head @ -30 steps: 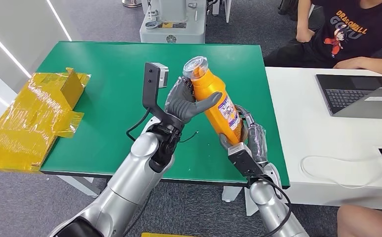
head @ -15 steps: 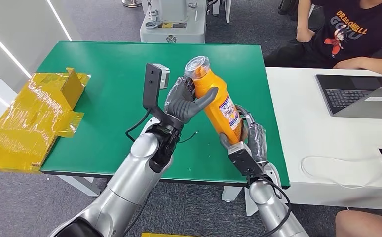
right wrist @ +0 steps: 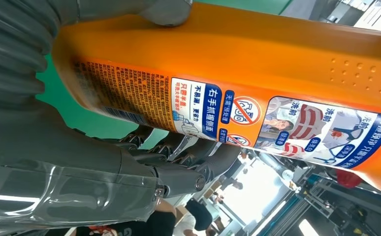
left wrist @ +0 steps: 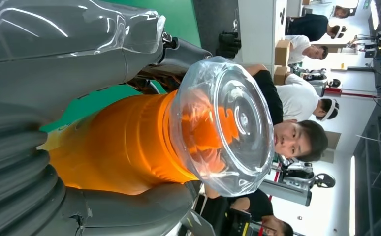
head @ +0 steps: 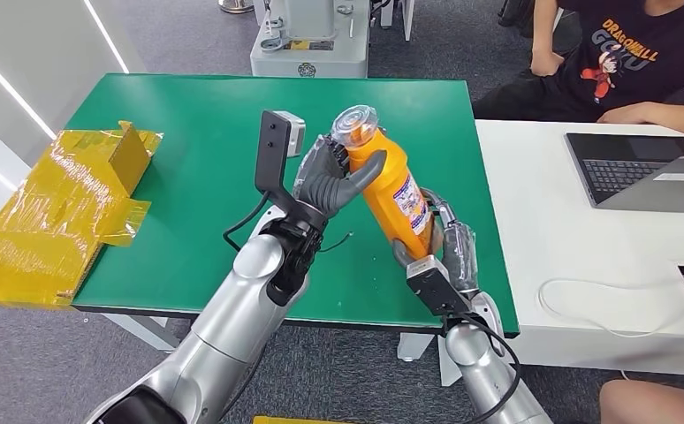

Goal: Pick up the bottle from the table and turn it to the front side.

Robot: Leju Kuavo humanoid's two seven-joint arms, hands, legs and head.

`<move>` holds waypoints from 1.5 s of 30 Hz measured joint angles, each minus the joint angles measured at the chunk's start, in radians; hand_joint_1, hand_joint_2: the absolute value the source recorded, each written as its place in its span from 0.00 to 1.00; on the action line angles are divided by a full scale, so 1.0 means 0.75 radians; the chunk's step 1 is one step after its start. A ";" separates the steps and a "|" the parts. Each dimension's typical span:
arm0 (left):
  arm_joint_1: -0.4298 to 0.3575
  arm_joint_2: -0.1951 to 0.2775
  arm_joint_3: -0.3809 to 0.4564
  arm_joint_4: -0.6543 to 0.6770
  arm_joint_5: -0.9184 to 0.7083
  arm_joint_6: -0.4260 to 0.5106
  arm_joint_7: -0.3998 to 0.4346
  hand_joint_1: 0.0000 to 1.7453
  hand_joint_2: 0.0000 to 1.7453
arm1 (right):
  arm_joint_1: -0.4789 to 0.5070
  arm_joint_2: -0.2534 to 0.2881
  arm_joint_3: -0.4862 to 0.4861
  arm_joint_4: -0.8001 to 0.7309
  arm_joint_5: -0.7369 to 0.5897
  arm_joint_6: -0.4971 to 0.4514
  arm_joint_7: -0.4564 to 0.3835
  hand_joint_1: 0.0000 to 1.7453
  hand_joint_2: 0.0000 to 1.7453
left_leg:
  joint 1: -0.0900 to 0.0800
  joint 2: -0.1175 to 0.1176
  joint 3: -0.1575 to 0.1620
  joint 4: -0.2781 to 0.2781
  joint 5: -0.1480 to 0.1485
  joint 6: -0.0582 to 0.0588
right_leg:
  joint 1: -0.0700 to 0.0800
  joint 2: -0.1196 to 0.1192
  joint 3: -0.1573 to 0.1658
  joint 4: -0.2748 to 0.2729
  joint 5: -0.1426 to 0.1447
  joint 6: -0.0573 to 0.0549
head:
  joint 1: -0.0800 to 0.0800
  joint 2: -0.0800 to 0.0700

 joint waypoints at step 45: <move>-0.002 0.054 0.087 0.097 0.048 0.021 -0.075 1.00 1.00 | -0.056 0.025 -0.022 0.075 -0.033 -0.056 0.001 0.00 1.00 | 0.000 0.000 0.000 0.000 0.000 0.000 | 0.000 0.000 0.000 0.000 0.000 0.000 | 0.000 0.000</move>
